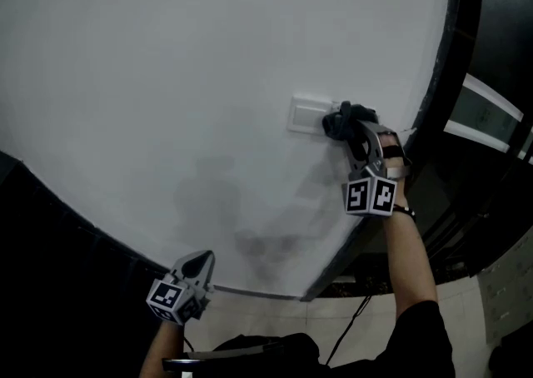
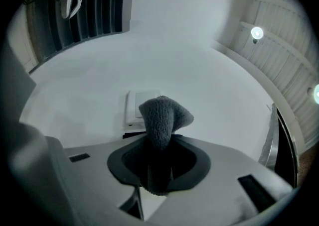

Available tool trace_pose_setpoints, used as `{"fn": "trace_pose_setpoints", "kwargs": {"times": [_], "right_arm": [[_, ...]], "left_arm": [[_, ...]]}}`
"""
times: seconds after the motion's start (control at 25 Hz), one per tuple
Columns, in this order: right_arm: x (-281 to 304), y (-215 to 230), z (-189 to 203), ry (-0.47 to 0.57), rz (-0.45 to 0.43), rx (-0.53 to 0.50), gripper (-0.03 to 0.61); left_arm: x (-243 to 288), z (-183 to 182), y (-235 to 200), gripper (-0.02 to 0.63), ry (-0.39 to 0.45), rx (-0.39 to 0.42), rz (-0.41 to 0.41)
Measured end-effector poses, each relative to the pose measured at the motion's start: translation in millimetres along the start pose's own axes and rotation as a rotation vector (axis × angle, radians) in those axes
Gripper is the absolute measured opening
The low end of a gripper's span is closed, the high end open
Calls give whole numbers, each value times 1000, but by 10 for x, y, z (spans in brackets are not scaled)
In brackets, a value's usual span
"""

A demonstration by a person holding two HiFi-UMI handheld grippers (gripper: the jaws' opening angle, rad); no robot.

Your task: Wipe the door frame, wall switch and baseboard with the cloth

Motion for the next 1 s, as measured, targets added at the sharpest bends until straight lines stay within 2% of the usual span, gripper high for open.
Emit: {"fn": "trace_pose_setpoints", "kwargs": {"times": [0.28,0.8,1.0], "right_arm": [[-36,-128,27,-2,-21,59,89],[-99,-458,82,-29,-94,85,89],[-151,-443,26,-26,-114,164,89]], "left_arm": [[36,66,-10,-9,-9,-6,13],[14,81,40,-9,-17,-11,29],[-105,19,-2,-9,11,3,8]]}}
Point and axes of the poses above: the fingertips, and each gripper's own axes: x forward along the fingers, y to its right, z out of its underside, the point moved 1 cm from there along -x, backward along the fingers, and after that the axes turned 2 degrees about -z, right-handed, at the moved point
